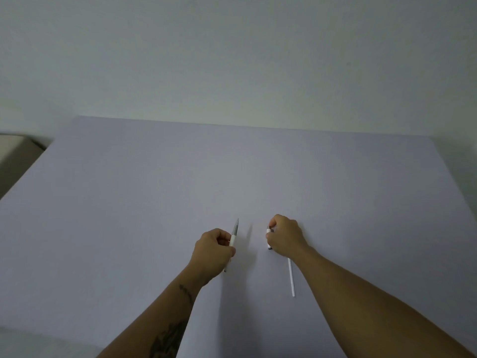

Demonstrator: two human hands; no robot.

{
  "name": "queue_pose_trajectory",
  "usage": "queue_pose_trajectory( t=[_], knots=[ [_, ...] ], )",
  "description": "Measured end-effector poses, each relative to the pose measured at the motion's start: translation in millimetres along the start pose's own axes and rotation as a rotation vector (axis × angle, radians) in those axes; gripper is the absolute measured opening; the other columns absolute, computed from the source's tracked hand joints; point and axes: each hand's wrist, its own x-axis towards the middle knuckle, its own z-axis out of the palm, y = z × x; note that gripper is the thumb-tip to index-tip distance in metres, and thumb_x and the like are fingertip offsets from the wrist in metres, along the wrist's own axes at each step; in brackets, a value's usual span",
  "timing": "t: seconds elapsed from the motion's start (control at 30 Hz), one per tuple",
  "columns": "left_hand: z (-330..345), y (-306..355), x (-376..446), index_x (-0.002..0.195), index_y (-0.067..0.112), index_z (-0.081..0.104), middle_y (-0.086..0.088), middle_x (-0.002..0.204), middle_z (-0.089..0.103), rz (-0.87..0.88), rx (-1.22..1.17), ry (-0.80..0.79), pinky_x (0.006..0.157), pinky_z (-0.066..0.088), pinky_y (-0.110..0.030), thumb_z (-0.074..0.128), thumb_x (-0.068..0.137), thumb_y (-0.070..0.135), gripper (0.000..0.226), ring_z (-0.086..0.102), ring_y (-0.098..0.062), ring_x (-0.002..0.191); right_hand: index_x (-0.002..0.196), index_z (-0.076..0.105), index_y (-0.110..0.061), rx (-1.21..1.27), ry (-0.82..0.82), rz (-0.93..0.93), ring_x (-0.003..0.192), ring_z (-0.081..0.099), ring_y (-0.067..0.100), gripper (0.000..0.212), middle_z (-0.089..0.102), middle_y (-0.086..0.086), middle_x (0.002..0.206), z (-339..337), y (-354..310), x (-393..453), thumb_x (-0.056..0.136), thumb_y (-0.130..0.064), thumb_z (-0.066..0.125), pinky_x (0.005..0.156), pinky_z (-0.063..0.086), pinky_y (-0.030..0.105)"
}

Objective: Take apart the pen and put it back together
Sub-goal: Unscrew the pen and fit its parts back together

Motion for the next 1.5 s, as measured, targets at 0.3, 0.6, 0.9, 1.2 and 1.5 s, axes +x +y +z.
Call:
queue_pose_trajectory(
  t=[0.3,0.6,0.9,1.2,1.5],
  knots=[
    [-3,4,-5,0.091,0.013,0.064,-0.002,0.08,0.064,0.036,-0.002,0.007,0.056,0.048,-0.024,0.072,0.078,0.002,0.019,0.059,-0.016,0.068,0.101,0.071,-0.015,0.199,0.014,-0.001,0.086,0.067,0.022,0.021,0.068,-0.002,0.096,-11,-28,-20,0.087,-0.021,0.057,0.074,0.06,0.037],
    [-5,16,-8,0.088,0.012,0.069,-0.001,0.076,0.063,0.169,0.02,0.024,0.052,0.043,-0.018,0.072,0.081,0.003,0.012,0.054,-0.011,0.06,0.09,0.072,-0.006,0.797,-0.129,0.173,0.063,0.048,0.015,0.012,0.059,0.005,0.075,-11,-65,-49,0.09,-0.016,0.066,0.057,0.043,0.027],
    [-32,7,-8,0.089,0.014,0.074,-0.008,0.083,0.071,0.271,0.029,-0.059,0.07,0.059,-0.035,0.066,0.087,0.006,0.011,0.064,-0.022,0.071,0.092,0.077,-0.01,0.935,-0.142,0.176,0.072,0.051,0.017,0.025,0.06,0.005,0.082,-10,-80,-72,0.098,-0.005,0.053,0.064,0.046,0.029],
    [-61,-12,-12,0.088,0.015,0.072,-0.002,0.081,0.067,0.376,0.02,-0.073,0.052,0.046,-0.019,0.065,0.089,0.006,0.011,0.056,-0.013,0.061,0.089,0.068,-0.008,1.069,-0.104,0.257,0.07,0.052,0.017,0.012,0.057,0.005,0.08,15,-108,-101,0.094,-0.019,0.067,0.063,0.047,0.029],
    [-92,-16,-2,0.086,0.015,0.075,-0.002,0.08,0.068,0.417,0.082,-0.167,0.056,0.048,-0.024,0.068,0.085,0.006,0.012,0.055,-0.014,0.059,0.099,0.077,-0.01,1.068,-0.027,0.21,0.078,0.053,0.019,0.025,0.059,0.008,0.089,27,-125,-115,0.098,-0.003,0.054,0.069,0.05,0.031]
  ],
)
